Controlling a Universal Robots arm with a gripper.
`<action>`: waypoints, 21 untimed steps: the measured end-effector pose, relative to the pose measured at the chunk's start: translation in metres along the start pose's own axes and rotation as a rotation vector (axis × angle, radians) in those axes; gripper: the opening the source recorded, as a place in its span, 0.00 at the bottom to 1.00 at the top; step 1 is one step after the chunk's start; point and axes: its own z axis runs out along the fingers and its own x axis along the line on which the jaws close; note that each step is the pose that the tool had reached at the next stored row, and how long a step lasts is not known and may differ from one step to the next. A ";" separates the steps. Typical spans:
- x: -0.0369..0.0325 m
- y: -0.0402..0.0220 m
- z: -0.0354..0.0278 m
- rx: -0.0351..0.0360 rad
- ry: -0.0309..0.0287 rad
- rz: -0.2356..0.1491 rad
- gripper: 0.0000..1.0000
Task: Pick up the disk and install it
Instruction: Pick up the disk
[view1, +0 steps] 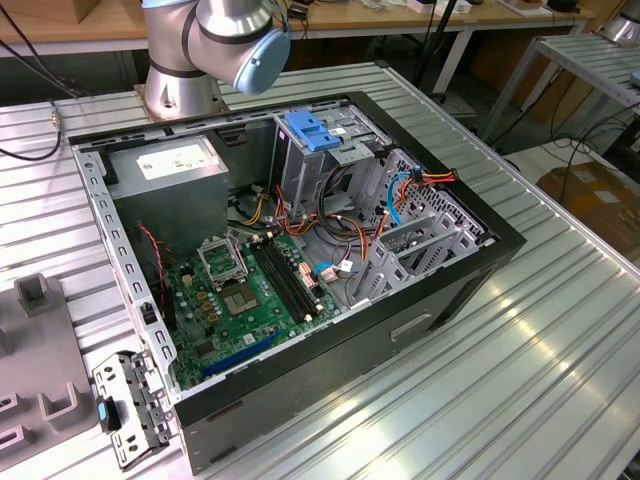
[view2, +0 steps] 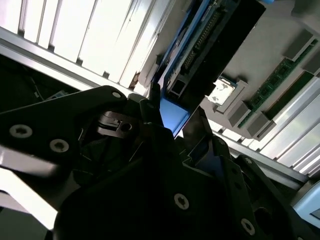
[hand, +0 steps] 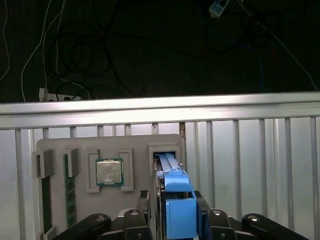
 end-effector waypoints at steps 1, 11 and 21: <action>0.0000 0.0000 0.0026 -0.0001 0.0000 0.000 0.45; 0.0002 0.0009 0.0106 0.0066 -0.0005 -0.026 0.45; 0.0002 0.0023 0.0138 0.0066 -0.0016 -0.026 0.45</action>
